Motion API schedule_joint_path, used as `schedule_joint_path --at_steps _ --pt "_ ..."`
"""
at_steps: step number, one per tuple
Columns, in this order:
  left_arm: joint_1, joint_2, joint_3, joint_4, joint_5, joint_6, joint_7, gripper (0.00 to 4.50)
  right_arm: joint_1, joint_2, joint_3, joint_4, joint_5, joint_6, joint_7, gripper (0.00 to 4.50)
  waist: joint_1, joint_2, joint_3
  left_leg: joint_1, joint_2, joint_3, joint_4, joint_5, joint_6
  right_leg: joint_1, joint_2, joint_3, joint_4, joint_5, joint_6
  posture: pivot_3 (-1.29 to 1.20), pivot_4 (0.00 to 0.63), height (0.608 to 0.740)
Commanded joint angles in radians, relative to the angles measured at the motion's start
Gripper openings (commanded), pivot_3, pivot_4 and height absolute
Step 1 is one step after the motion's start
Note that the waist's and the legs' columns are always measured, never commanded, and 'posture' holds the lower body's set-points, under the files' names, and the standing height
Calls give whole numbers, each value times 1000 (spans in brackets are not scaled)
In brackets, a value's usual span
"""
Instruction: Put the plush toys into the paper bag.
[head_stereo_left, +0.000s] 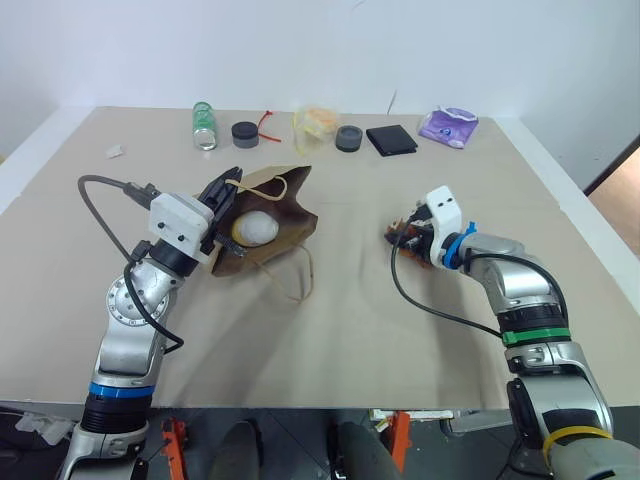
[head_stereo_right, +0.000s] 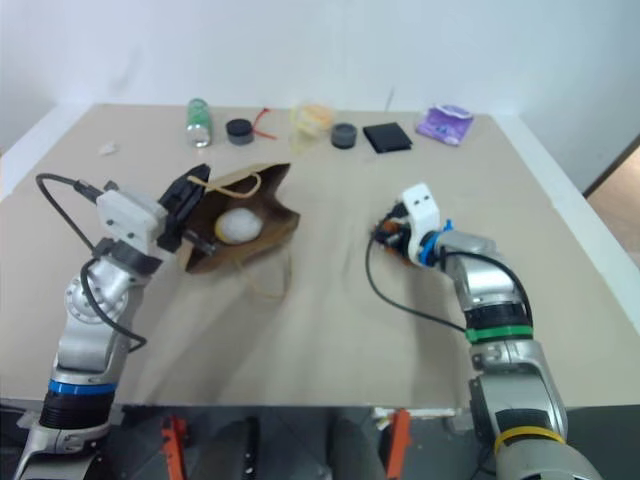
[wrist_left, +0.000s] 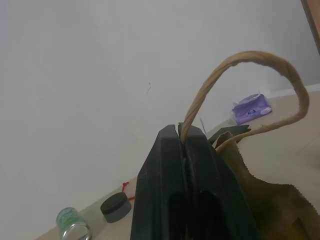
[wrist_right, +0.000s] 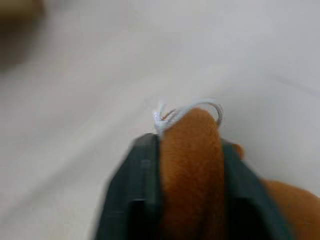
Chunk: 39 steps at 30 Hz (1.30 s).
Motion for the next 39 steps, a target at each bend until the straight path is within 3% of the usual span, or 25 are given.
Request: schedule_joint_path --at_steps 1,5,9,14,19,25,31,34,39 --pt "-20 0 15 -25 -11 -5 8 0 -12 33 -80 -257 219 109 72 331 -2 0 0 0 0 0 0 0 0 0 0 1 0 0 1 0 150 740" --pt "-26 -3 9 -22 -9 -5 6 0 -15 97 3 -437 290 219 43 331 -3 0 0 0 1 -1 -1 -1 2 0 1 0 1 1 3 0 150 740" --pt "-31 -7 6 -21 -10 -6 4 0 -42 210 92 -437 262 238 -43 331 -2 0 0 0 1 0 1 -1 2 0 1 1 1 0 0 0 150 740" --pt "-30 -9 6 -29 -12 -3 4 0 -115 332 193 -248 141 144 -113 331 -1 0 0 0 0 0 1 -1 2 0 1 1 1 1 0 0 150 740" --pt "-21 -10 5 -48 -12 5 6 0 -225 442 205 -18 48 26 -174 331 -1 0 0 -1 0 0 1 -1 2 -2 1 1 1 1 -1 0 150 740" --pt "-21 -12 13 -56 -8 11 16 0 -256 515 211 114 -33 -105 -200 331 -1 0 0 -4 0 0 -1 -1 2 -6 2 2 1 3 3 0 150 740" --pt "-14 -13 13 -62 -7 14 25 0 -238 520 180 81 -42 -161 -204 3313 -1 0 0 -5 0 0 -1 -1 2 -7 2 2 1 3 4 0 150 740" --pt "-20 -15 14 -57 -12 17 32 0 -203 468 180 -13 -27 -143 -155 4424 0 0 0 -5 0 0 -1 -1 2 -7 2 2 1 3 3 0 150 740" --pt "-31 -20 18 -44 -22 23 36 0 -142 377 167 -180 36 -80 -59 4424 1 0 0 -5 0 0 -1 -1 2 -7 1 2 1 3 3 0 150 740"
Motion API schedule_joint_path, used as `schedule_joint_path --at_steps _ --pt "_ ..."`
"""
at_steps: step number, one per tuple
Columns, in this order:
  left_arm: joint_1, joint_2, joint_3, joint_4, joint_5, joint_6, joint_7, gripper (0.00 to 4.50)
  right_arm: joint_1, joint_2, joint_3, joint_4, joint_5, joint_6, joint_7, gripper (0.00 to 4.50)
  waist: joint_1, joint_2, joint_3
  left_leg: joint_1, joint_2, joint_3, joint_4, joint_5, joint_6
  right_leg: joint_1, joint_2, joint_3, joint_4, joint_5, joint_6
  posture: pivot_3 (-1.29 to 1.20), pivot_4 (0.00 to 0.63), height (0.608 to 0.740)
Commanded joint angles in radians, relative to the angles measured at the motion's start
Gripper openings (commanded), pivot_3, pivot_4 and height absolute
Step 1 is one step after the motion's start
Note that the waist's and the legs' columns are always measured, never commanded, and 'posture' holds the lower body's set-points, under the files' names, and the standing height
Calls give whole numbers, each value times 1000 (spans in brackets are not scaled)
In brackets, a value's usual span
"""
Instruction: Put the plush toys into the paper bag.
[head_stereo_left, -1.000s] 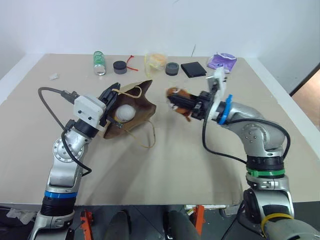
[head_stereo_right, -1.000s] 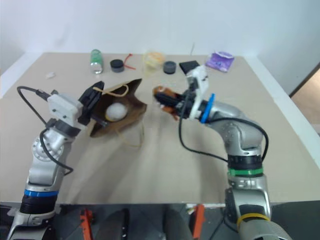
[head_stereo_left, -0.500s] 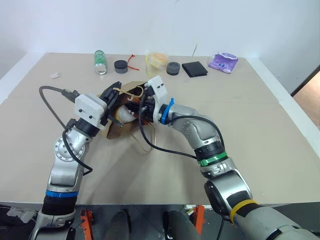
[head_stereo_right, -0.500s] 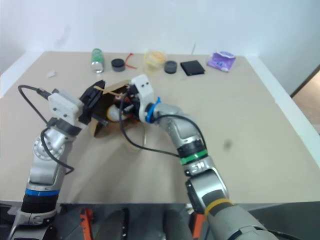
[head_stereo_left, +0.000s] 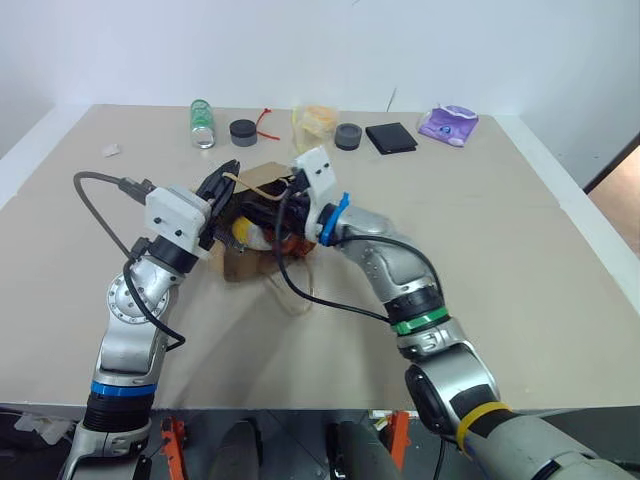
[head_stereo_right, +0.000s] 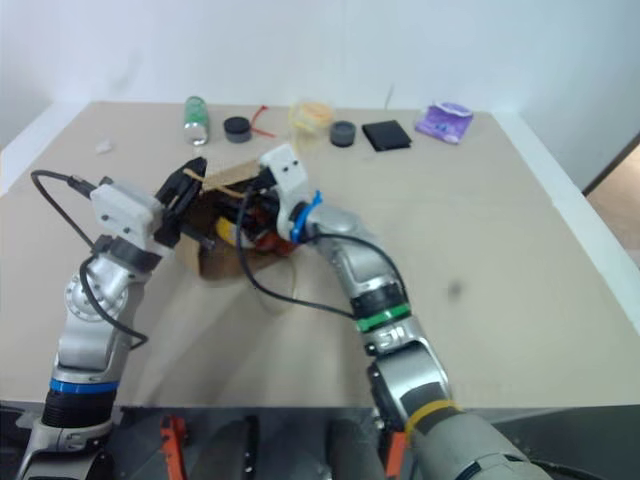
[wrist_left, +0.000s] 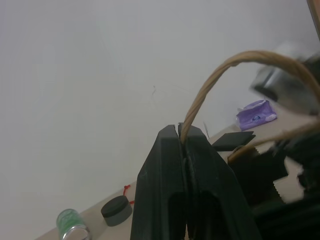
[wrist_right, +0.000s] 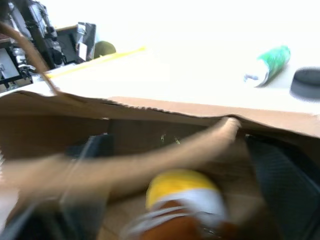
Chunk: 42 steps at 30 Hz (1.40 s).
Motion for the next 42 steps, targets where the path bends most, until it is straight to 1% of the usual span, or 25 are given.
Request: schedule_joint_path --at_steps 1,6,9,11,13,15,17,19,24,26,29,31,33,36,38,39,40,42 --pt "-20 -6 15 -21 -15 3 11 0 25 -51 -33 -144 68 49 71 4424 0 0 0 0 0 0 0 0 0 0 0 0 0 0 0 0 150 740" --pt "-33 -19 24 -9 -28 25 20 0 89 -169 -47 -267 148 125 189 4424 0 0 0 0 0 0 0 0 0 0 0 0 1 0 0 0 150 740" --pt "-41 -19 28 -5 -31 30 20 0 173 -275 -30 -363 185 133 306 4424 3 0 0 0 0 0 1 0 0 1 0 0 1 0 0 0 150 740" --pt "-44 -16 32 0 -33 33 20 0 242 -361 16 -427 155 110 366 4424 3 -1 0 0 0 0 1 0 0 1 -1 0 0 -1 -1 0 150 740" --pt "-46 -14 34 5 -36 33 18 0 307 -434 86 -464 69 36 395 4424 0 -1 0 0 -1 0 1 0 0 1 -1 1 0 -2 -3 0 150 740" --pt "-44 -14 34 8 -37 34 15 0 366 -462 155 -475 -19 -52 388 4424 -2 -1 0 1 -1 1 1 0 0 1 0 1 0 -2 -3 0 150 740" --pt "-42 -15 33 10 -37 33 14 0 405 -455 199 -470 -69 -109 370 4424 -2 -1 0 4 0 1 1 0 0 2 1 2 1 -2 -4 0 150 740" --pt "-41 -17 30 13 -35 32 14 0 418 -412 254 -418 -154 -180 312 4424 -4 -1 0 4 0 1 1 0 0 1 2 3 1 -2 -4 0 150 740" --pt "-42 -18 27 15 -34 32 15 0 399 -338 335 -292 -313 -350 233 4424 -4 -1 -1 5 -1 1 2 2 -4 1 2 6 1 1 -2 0 150 740" --pt "-39 -18 27 11 -34 34 16 0 386 -302 350 -254 -341 -377 211 4424 -2 -1 -1 5 -2 1 3 3 -4 2 1 7 1 2 -2 0 150 740" --pt "-34 -17 28 6 -33 37 16 0 379 -259 351 -229 -353 -366 203 4424 -1 -2 -1 5 -2 1 3 3 -5 2 2 7 1 3 -2 0 150 740" --pt "-33 -16 28 3 -32 39 18 0 368 -251 354 -188 -405 -390 172 3918 -1 -2 -1 5 -2 1 3 3 -5 2 2 7 1 3 -2 0 150 740" --pt "-31 -15 30 -1 -31 42 19 0 365 -258 344 -165 -421 -401 165 3160 -1 -2 -1 5 -2 1 3 3 -5 2 2 7 1 3 -2 0 150 740" --pt "-28 -12 33 -4 -32 43 19 0 384 -286 313 -191 -392 -415 193 1576 2 -2 -1 5 -2 1 3 3 -5 2 2 7 1 3 -2 0 150 740" --pt "-30 -9 37 4 -33 41 17 0 406 -327 268 -234 -358 -447 213 597 3 -2 -1 5 -2 1 3 3 -5 2 1 7 1 3 -2 0 150 740" --pt "-33 -8 38 10 -34 41 16 0 411 -345 246 -248 -350 -473 214 181 4 -2 -1 5 -2 1 3 3 -5 3 1 7 1 3 -2 0 150 740" --pt "-35 -7 38 13 -34 40 15 0 413 -356 233 -255 -346 -491 213 38 4 -2 -1 5 -2 1 3 3 -5 3 1 7 1 3 -2 0 150 740" --pt "-44 -5 41 22 -36 40 15 0 404 -369 191 -261 -340 -544 189 38 2 -2 -1 5 -3 2 3 3 -5 2 0 8 0 3 -1 0 150 740"
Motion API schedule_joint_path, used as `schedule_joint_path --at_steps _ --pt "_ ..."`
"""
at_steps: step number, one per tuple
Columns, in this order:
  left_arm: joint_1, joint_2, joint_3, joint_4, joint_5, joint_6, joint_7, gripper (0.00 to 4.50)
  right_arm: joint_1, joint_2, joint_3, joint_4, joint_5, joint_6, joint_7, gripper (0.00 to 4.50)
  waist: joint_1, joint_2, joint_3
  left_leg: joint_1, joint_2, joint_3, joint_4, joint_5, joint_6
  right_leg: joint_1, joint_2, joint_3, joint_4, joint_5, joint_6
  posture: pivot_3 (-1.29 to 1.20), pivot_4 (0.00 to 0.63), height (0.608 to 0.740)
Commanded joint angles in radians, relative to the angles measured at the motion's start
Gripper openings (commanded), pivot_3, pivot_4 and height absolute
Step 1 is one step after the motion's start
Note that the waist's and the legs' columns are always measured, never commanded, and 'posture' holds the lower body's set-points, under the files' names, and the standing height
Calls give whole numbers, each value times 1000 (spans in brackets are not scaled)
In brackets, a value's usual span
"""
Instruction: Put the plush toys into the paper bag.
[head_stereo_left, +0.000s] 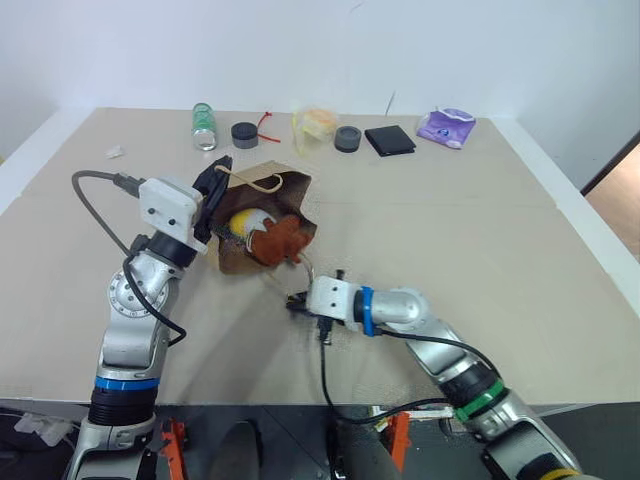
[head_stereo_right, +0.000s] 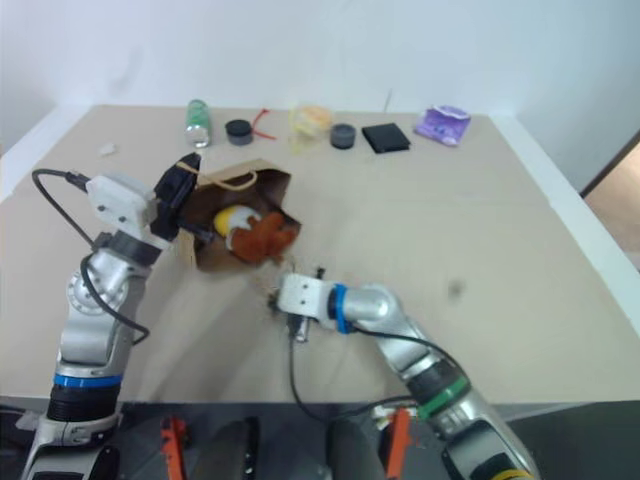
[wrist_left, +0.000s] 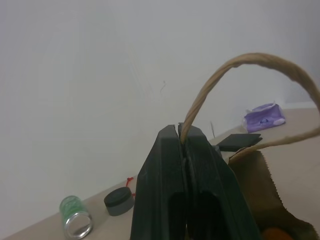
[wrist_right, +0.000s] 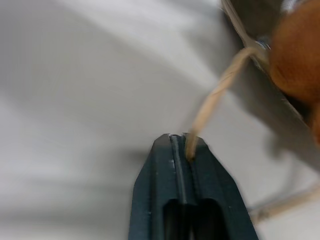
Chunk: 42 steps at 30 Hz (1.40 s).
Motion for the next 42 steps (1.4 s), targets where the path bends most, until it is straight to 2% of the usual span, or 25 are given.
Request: schedule_joint_path --at_steps 1,9,15,22,25,26,27,30,32,37,42 --pt "-27 13 22 -6 -10 0 1 0 -33 -7 -98 -57 25 -117 -41 38 -3 0 0 0 0 0 0 0 0 0 0 0 0 0 0 0 150 740" --pt "-83 0 59 -3 -78 75 18 0 -176 -1 -201 -53 32 -250 -107 38 -3 0 0 0 0 -1 -1 0 0 -2 3 2 0 0 -1 0 150 740" --pt "-86 -9 85 -24 -116 131 43 0 -285 22 -196 -100 39 -247 -110 38 -3 0 0 0 0 -1 -2 0 0 -2 3 2 0 0 0 0 150 740" --pt "-45 -23 94 -16 -142 161 58 0 -291 32 -176 -94 24 -243 -90 38 -3 0 0 0 0 -1 -2 0 0 -1 2 3 0 0 0 0 150 740" --pt "-22 -27 83 -15 -154 170 47 0 -280 12 -150 -92 13 -235 -49 952 -3 0 0 0 0 0 -2 0 0 -1 2 3 0 0 0 0 150 740" --pt "-19 -29 79 -19 -157 173 43 0 -279 10 -149 -91 12 -237 -45 1364 -3 0 0 0 0 0 -2 0 0 -1 2 3 0 0 0 0 150 740" --pt "-18 -29 77 -23 -157 173 40 0 -279 8 -149 -92 11 -239 -43 1980 -3 0 0 0 0 0 -2 0 0 -1 3 3 0 0 0 0 150 740" --pt "-16 -31 73 -28 -160 178 35 868 -287 4 -155 -89 1 -257 -50 3419 -3 0 0 1 0 0 -2 0 0 -1 3 3 0 0 0 0 150 740" --pt "-14 -30 75 -32 -166 182 32 1902 -294 10 -177 -85 5 -283 -73 4476 -3 0 0 1 0 0 -2 0 0 -1 3 3 0 0 0 0 150 740" --pt "-2 -24 102 -74 -230 242 26 4474 -287 49 -277 -85 81 -295 -169 4500 -3 0 0 0 0 0 -2 0 0 -2 2 3 0 0 0 0 150 740" --pt "34 4 151 -165 -339 351 20 4474 -207 55 -340 -112 233 -137 -145 4500 -3 0 0 1 0 -1 -2 0 0 -1 3 3 0 0 -1 0 150 740"
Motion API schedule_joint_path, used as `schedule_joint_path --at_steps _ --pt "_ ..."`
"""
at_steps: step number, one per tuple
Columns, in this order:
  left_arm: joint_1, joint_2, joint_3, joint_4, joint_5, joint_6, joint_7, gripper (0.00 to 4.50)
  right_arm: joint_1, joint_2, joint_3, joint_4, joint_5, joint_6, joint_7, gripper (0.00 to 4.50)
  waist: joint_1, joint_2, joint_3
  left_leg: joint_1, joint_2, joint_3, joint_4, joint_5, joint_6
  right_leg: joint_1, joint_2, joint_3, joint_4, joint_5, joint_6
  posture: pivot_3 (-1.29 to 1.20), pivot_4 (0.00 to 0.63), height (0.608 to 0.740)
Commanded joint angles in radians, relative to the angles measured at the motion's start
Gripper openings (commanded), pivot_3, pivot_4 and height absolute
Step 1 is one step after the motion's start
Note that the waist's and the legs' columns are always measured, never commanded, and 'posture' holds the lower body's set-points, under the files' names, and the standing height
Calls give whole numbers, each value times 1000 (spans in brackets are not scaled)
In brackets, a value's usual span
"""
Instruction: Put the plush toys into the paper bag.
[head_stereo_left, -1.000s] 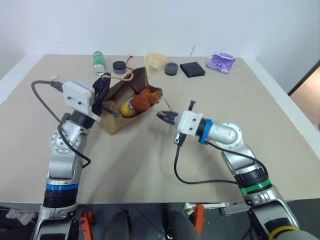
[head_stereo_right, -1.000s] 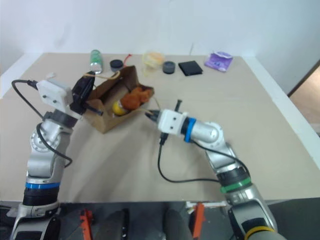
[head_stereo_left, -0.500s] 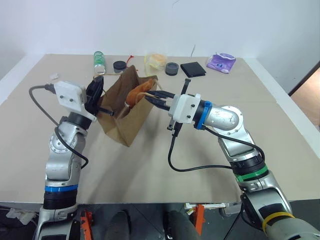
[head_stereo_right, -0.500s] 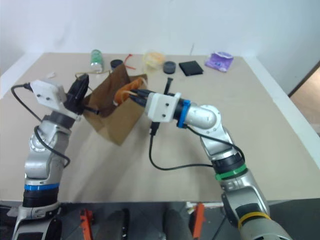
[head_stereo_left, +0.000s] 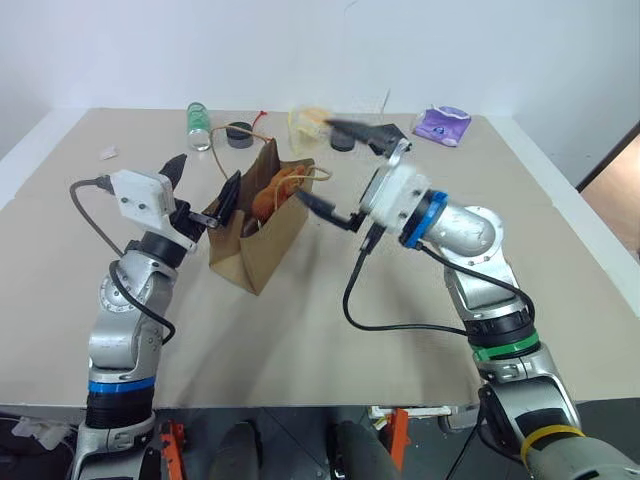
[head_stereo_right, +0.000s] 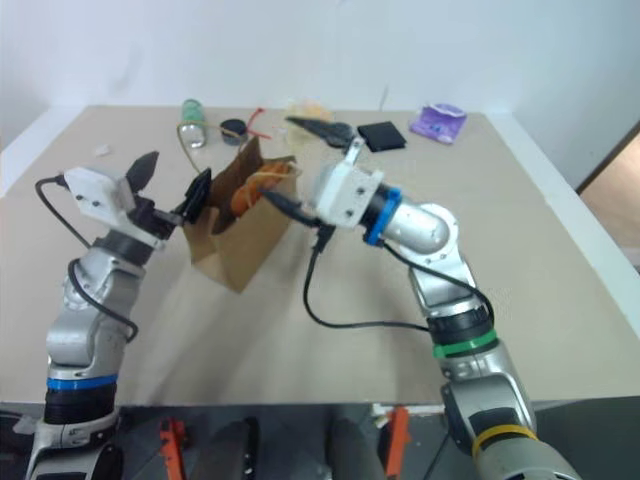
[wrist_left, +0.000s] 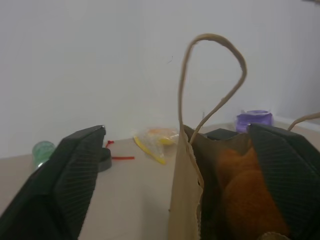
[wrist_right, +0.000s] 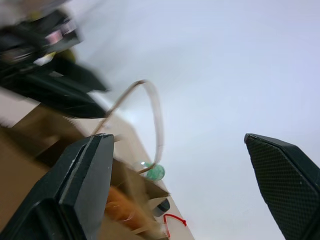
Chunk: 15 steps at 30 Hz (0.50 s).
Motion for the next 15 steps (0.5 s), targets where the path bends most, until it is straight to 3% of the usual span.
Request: schedule_joint_path --at_steps 1,4,5,11,15 --pt "21 43 60 -106 -98 78 -8 4474 65 -17 -46 -30 89 87 22 4500 0 0 0 0 0 0 0 0 0 0 0 0 0 0 0 0 150 740" --pt "71 101 121 -161 -239 189 -40 4500 141 -24 -1 -10 131 221 85 3781 -2 0 0 0 0 0 0 0 0 0 0 0 0 0 0 0 150 740" --pt "90 122 143 -168 -300 237 -50 4500 155 -16 10 -9 141 258 94 3353 -4 0 0 0 0 0 0 0 0 0 0 1 0 0 0 0 150 740" --pt "216 250 163 -185 -396 325 -193 4500 138 91 93 11 144 359 94 211 -21 0 0 1 1 -1 0 0 0 -1 1 0 1 1 -2 0 150 740" --pt "268 281 140 -182 -384 325 -256 4500 82 167 125 39 133 379 90 54 -24 0 0 1 1 -1 0 0 0 -2 1 1 1 1 -2 0 150 740"
